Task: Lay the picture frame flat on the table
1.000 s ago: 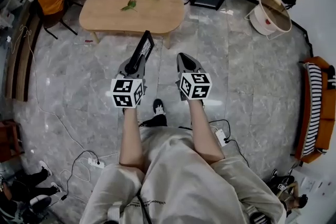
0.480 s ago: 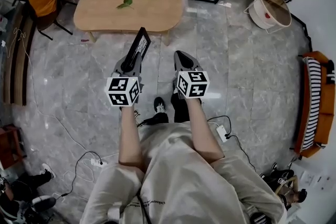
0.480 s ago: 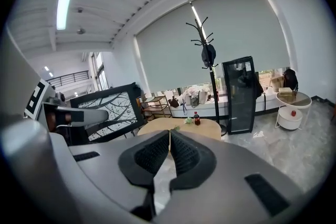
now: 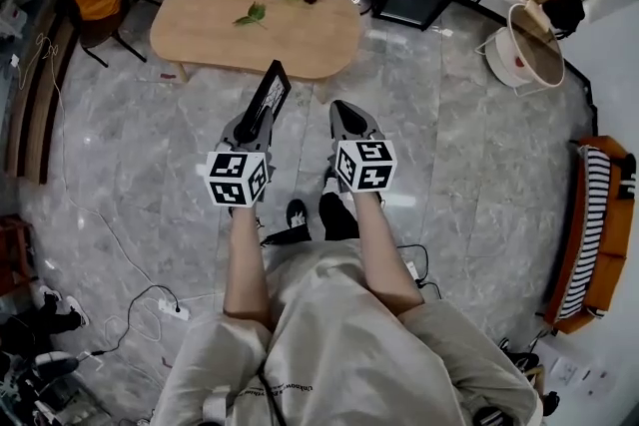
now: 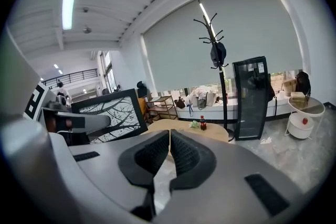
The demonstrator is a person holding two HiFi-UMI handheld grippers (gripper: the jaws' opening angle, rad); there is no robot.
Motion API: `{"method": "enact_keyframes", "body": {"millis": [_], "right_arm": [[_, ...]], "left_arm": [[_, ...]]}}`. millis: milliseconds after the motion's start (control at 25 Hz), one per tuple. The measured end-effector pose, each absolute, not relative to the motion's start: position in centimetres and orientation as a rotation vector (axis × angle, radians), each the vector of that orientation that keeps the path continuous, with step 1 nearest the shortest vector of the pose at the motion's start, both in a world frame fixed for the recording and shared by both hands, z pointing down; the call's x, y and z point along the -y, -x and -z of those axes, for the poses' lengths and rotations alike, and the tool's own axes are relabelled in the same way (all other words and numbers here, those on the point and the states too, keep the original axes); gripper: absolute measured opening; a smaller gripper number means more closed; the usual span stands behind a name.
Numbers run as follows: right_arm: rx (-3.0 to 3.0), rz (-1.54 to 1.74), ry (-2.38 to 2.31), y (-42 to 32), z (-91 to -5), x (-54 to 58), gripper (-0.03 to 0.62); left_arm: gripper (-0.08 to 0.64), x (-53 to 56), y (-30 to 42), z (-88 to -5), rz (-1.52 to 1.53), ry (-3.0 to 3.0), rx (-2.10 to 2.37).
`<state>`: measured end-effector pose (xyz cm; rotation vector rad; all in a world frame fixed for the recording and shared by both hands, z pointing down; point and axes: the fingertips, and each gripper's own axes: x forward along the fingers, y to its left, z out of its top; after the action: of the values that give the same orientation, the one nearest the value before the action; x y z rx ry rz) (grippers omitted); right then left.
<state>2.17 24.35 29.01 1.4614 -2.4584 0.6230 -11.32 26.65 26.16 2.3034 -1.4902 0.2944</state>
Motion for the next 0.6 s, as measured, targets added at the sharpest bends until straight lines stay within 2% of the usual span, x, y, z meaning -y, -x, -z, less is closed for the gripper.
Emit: {"method": "enact_keyframes", "body": {"millis": [600], "right_arm": [[2.484,-0.593,-1.319,-7.4,-31.0,-14.0,0.035]], "left_arm": [[0.028,-17.2,5.5,-28.4,-0.314,-2.214,1.576]]}}
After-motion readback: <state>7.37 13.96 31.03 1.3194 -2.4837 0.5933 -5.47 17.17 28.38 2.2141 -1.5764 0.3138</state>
